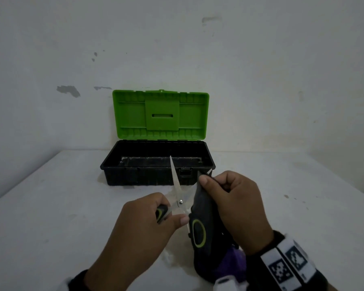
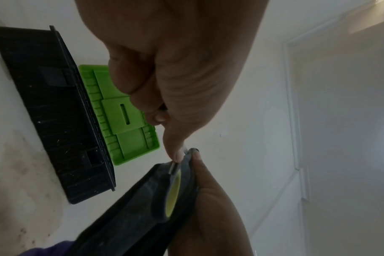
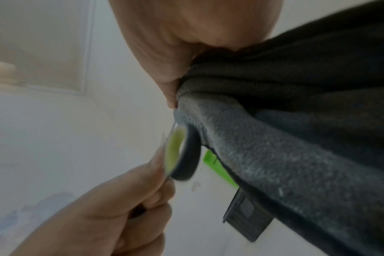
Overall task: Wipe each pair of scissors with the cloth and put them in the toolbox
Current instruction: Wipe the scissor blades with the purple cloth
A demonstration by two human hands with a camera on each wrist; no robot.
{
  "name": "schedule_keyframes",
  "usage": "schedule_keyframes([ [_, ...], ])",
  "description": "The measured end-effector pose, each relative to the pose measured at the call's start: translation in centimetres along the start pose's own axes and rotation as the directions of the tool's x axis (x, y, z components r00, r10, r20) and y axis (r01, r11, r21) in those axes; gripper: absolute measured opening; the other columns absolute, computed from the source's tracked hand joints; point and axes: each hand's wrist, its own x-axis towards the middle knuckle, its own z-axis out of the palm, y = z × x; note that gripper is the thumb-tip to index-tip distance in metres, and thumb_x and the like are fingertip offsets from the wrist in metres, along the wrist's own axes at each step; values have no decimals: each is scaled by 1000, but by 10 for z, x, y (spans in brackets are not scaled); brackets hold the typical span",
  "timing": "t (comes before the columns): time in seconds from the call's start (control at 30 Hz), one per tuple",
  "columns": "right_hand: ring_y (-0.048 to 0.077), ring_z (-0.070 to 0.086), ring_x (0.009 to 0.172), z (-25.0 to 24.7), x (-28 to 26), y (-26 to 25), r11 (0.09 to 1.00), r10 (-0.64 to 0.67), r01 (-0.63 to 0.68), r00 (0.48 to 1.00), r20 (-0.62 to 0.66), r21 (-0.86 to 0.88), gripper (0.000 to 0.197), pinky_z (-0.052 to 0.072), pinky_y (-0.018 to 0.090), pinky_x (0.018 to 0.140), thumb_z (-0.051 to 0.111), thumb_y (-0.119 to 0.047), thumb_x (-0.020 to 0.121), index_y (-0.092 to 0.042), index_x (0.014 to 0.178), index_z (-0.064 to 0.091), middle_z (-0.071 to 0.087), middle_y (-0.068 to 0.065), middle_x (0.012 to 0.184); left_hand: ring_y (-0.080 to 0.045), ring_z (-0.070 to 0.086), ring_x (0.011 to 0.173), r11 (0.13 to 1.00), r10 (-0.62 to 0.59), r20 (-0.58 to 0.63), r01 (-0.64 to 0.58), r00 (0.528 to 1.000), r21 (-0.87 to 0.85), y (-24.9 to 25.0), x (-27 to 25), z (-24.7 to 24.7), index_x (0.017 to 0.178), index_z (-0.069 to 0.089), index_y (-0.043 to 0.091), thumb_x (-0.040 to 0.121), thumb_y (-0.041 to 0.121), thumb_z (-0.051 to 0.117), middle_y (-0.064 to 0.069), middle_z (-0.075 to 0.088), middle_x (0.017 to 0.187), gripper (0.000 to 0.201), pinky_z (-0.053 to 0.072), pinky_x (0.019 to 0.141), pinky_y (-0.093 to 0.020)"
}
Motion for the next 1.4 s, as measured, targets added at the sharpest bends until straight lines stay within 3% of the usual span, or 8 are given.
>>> schedule_keyframes([
  [0.17, 14, 62, 53, -2, 3, 4, 998, 40, -38, 999, -26, 49, 31, 51, 30, 52, 76, -36, 81, -12, 63, 67, 68, 2, 58, -4, 46, 51, 999, 19, 15, -20, 1000, 29, 3, -1, -3, 67, 55, 26, 67, 57, 75, 5, 55, 58, 37, 37, 48, -12],
  [0.3, 8, 49, 46, -13, 16, 7, 990, 91, -85, 994, -59, 109, 35, 42, 17, 45, 74, -33, 83, -8, 60, 64, 59, 3, 51, -2, 46, 49, 1000, -1, 36, 1, 999, 9, 0, 0, -2, 64, 54, 26, 67, 52, 78, 8, 53, 54, 36, 38, 48, -12],
  [0.43, 13, 54, 52, -28, 23, 16, 938, 244, -224, 969, -45, 263, 35, 46, 22, 47, 73, -32, 84, -3, 66, 65, 62, 6, 57, 1, 50, 51, 998, -40, 65, 43, 997, -41, -6, 3, -6, 68, 57, 28, 67, 50, 80, 8, 58, 59, 32, 39, 48, -11],
  [0.6, 11, 58, 53, -48, 20, 27, 954, 221, -213, 975, -16, 210, 33, 47, 18, 48, 70, -30, 86, -4, 67, 64, 65, 7, 61, -6, 52, 52, 975, -69, 172, 102, 983, -196, -14, 4, -13, 88, 64, 29, 94, 32, 57, 10, 61, 62, 9, 43, 53, -22],
  [0.9, 3, 53, 44, -66, 16, 35, 971, 180, -175, 983, -17, 163, 32, 41, 11, 42, 68, -25, 87, -1, 67, 63, 61, 0, 54, -16, 46, 52, 535, -271, 231, 346, 934, -771, -15, 6, -11, 78, 76, 2, 70, 28, 70, -13, 58, 66, 28, 39, 44, -25],
  [1.13, 8, 64, 57, -73, 38, 26, 994, 87, -86, 996, -22, 63, 23, 49, 18, 52, 71, -29, 86, -11, 72, 69, 71, -2, 63, -37, 72, 84, 153, -371, 340, 418, 864, -895, -1, 6, -3, 85, 64, 6, 74, 33, 67, -14, 69, 77, 30, 54, 75, -48],
  [1.23, 0, 65, 59, -63, 38, 13, 999, -42, 43, 997, 63, -28, 13, 48, 11, 54, 73, -23, 85, -18, 73, 72, 73, -9, 68, -46, 70, 86, 130, -395, 371, 450, 841, -883, 6, 4, 2, 98, 59, 3, 80, 38, 63, -20, 70, 85, 40, 48, 92, -63],
  [1.4, 0, 64, 65, -43, 29, -10, 968, -238, 252, 929, 284, -14, 8, 43, 6, 60, 77, -18, 78, -21, 73, 73, 71, -12, 71, -35, 68, 68, 154, -436, 364, 466, 823, -871, 15, 5, 5, 110, 59, 6, 84, 51, 57, -19, 61, 100, 52, 56, 78, -53],
])
